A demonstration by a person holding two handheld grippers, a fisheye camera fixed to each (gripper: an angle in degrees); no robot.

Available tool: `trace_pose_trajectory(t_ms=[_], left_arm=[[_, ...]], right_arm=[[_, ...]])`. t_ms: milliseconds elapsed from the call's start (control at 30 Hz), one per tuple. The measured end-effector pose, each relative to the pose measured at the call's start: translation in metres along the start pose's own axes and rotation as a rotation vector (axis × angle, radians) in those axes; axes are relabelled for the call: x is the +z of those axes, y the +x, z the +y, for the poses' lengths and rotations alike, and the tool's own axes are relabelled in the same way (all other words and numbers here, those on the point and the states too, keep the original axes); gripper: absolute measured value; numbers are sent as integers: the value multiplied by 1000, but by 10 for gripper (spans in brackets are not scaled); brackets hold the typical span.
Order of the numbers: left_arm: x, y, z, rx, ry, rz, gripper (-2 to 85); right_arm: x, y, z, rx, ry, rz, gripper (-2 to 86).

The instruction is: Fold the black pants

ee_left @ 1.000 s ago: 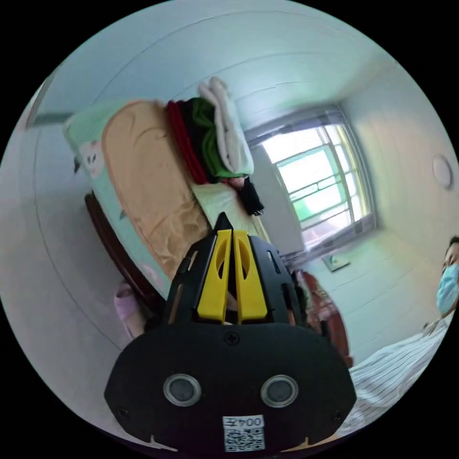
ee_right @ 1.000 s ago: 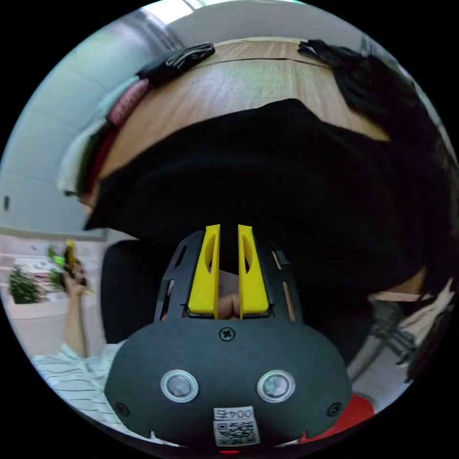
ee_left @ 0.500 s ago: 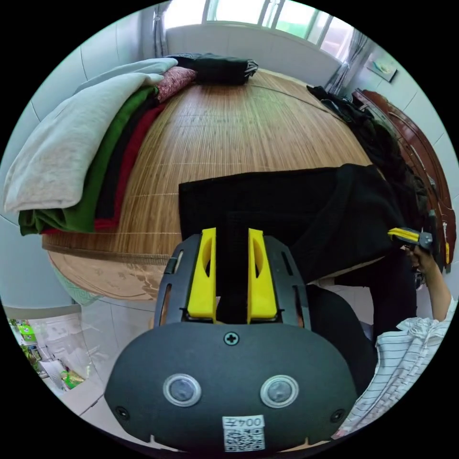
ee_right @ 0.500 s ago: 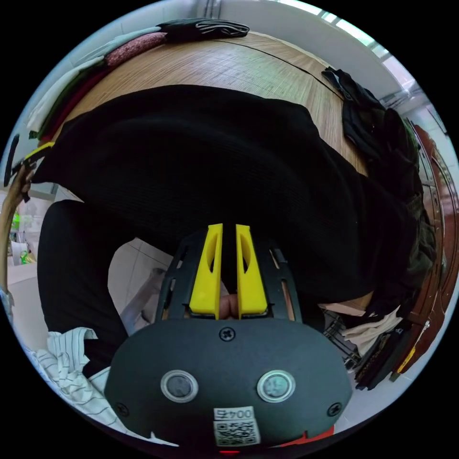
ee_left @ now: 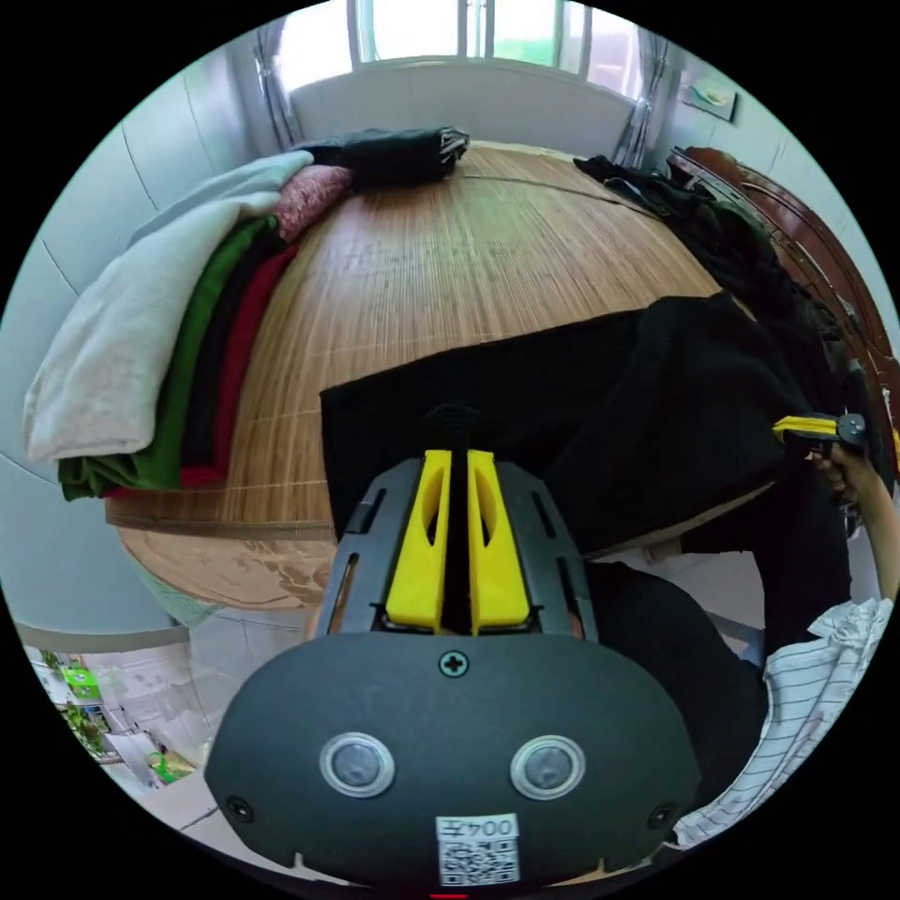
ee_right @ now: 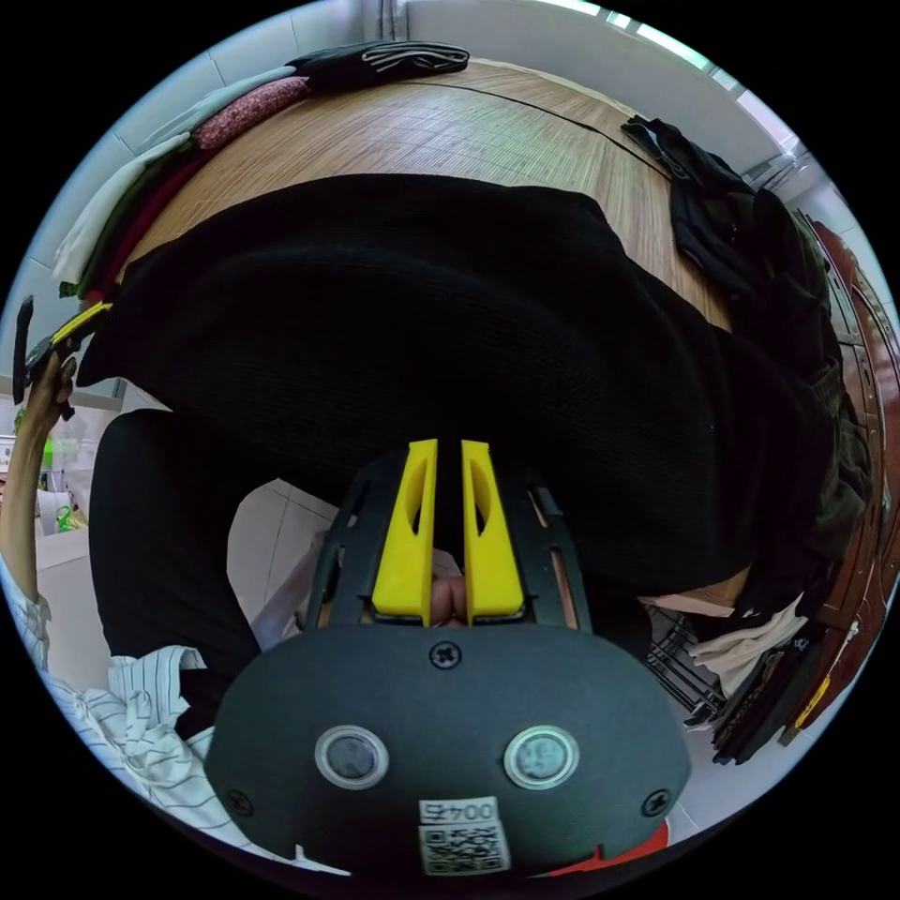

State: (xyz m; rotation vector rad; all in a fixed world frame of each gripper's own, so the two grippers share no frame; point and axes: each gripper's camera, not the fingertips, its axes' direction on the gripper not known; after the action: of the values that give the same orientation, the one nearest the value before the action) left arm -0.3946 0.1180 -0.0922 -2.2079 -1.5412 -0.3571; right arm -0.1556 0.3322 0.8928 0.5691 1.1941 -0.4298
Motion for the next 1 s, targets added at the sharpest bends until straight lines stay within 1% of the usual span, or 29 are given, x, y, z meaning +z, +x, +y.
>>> trace_pose_trajectory(t_ms=[100, 167, 233, 300, 500, 567, 633, 700, 800, 867, 900, 933, 967, 1000], left_arm=[[-35, 9, 9, -63, 120, -27, 30], [-63, -2, 16, -153, 224, -38, 29], [-69, -13, 16, -189, 255, -25, 29], [-57, -19, 9, -207, 220, -8, 31], [4, -18, -9, -261, 100, -37, 56], [28, -27, -15, -346, 12, -98, 91], [32, -43, -11, -445, -13, -138, 140], [23, -63, -2, -531, -8, -107, 158], [-8, -91, 27, -634, 93, 33, 153], [-35, -98, 60, -680, 218, 199, 132], [-41, -97, 69, -683, 245, 247, 124], [-48, -91, 86, -687, 287, 339, 109], [-53, -80, 101, -669, 323, 428, 85], [-55, -73, 109, -652, 340, 474, 73]], right_arm=[[-3, 2, 6, -3, -1, -1, 55], [-4, 6, 12, -1, -2, -8, 55], [-5, 10, 18, -1, 0, -14, 55], [-5, 15, 24, 4, 2, -22, 56], [-1, 39, 48, 16, -4, -52, 54], [2, 53, 59, 21, -9, -66, 52], [5, 64, 69, 26, -10, -80, 49], [9, 77, 79, 29, -10, -94, 45], [15, 97, 101, 28, 4, -109, 39], [21, 112, 121, 22, 26, -108, 33], [22, 117, 127, 19, 35, -111, 32], [25, 127, 139, -8, 57, -120, 29], [26, 145, 153, -29, 73, -166, 26], [25, 157, 160, -23, 79, -207, 23]])
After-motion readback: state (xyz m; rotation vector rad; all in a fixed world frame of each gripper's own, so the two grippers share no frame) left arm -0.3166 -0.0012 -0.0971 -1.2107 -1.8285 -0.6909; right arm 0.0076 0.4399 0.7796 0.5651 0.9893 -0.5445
